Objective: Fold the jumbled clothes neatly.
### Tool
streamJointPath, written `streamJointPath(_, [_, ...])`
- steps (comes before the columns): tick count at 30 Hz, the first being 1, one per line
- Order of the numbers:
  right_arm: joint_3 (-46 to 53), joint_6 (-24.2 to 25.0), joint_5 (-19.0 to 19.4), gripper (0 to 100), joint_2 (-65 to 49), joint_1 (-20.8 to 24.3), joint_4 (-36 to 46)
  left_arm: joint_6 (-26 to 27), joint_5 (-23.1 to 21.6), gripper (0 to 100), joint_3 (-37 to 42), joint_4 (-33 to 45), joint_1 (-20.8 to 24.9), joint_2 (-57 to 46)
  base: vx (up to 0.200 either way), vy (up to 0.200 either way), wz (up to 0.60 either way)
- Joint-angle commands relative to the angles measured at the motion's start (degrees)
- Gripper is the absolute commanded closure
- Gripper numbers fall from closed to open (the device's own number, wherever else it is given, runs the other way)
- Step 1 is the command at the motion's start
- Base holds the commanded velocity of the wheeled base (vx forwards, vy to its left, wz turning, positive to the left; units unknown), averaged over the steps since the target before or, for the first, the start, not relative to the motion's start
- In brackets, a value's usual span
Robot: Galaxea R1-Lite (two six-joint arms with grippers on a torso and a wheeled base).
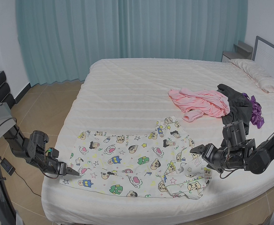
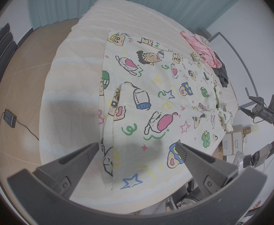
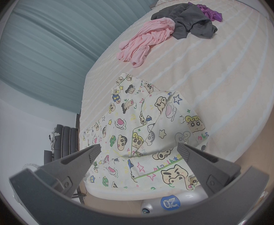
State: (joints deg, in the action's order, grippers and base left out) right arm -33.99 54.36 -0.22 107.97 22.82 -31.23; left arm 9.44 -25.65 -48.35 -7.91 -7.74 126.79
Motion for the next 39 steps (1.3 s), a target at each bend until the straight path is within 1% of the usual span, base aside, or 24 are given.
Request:
streamJointPath(1, [0.0,0.0,0.0,0,0.1,0.0,-0.1,0.0,0.1,0,0.1,0.0,0.0,0.5,0.000,0.000,0.00])
streamJointPath(2, [0.0,0.0,0.0,0,0.2,0.0,-0.1,0.0,0.2,0,0.1,0.0,-0.1,0.4,0.000,0.000,0.00])
streamJointPath(3, [0.0,0.0,0.0,0,0.2,0.0,-0.1,0.0,0.6,100,0.1,0.0,-0.1,0.5,0.000,0.000,0.00])
streamJointPath(10, [0.3,0.0,-0.1,0,0.3,0.0,-0.1,0.1,1.9,100,1.0,0.4,-0.9,0.3,0.000,0.000,0.00])
streamJointPath(12, [0.3,0.0,-0.1,0,0.3,0.0,-0.1,0.1,3.3,100,1.5,0.4,-1.0,0.0,0.000,0.000,0.00])
streamJointPath(19, [0.4,0.0,-0.1,0,0.6,0.0,-0.1,0.2,5.9,100,3.9,0.5,-1.2,-1.9,0.000,0.000,0.00])
streamJointPath(23, [0.5,0.0,-0.1,0,0.8,0.0,-0.1,0.7,6.0,100,5.3,0.4,-1.1,-2.7,0.000,0.000,0.00])
streamJointPath(24, [0.5,0.0,-0.1,0,1.0,0.0,-0.1,2.2,6.1,100,6.5,0.5,-1.1,-3.1,0.000,0.000,0.00])
streamJointPath(27, [0.6,0.0,-0.2,0,1.2,0.0,0.0,2.8,6.3,100,7.6,0.5,-1.1,-3.3,0.000,0.000,0.00])
streamJointPath(32, [1.3,-0.2,-0.1,0,1.4,-0.3,0.0,2.8,8.9,100,7.8,0.5,-1.1,-3.0,0.000,0.000,0.00])
streamJointPath(33, [1.3,-0.2,-0.1,0,1.4,-0.3,0.0,2.8,8.9,0,7.8,0.5,-1.1,-3.0,0.000,0.000,0.00])
streamJointPath(34, [1.6,-1.1,-0.1,0,1.4,-0.9,0.0,2.7,9.0,0,7.8,0.5,-1.1,-3.0,0.000,0.000,0.00])
streamJointPath(35, [2.3,-3.0,0.2,0,1.4,-2.3,0.0,2.6,8.9,0,7.8,0.3,-1.1,-3.0,0.000,0.000,0.00])
streamJointPath(36, [2.9,-4.9,1.3,0,1.4,-3.3,-0.1,2.6,8.6,0,7.7,0.0,-1.2,-3.1,0.000,0.000,0.00])
streamJointPath(37, [3.3,-6.6,2.7,0,1.5,-4.5,-0.1,2.5,8.4,0,7.7,-0.1,-1.2,-3.2,0.000,0.000,0.00])
streamJointPath(39, [4.3,-10.7,6.9,0,1.7,-7.4,0.0,2.2,7.9,0,7.0,-0.4,-1.3,-3.6,0.000,0.000,0.00])
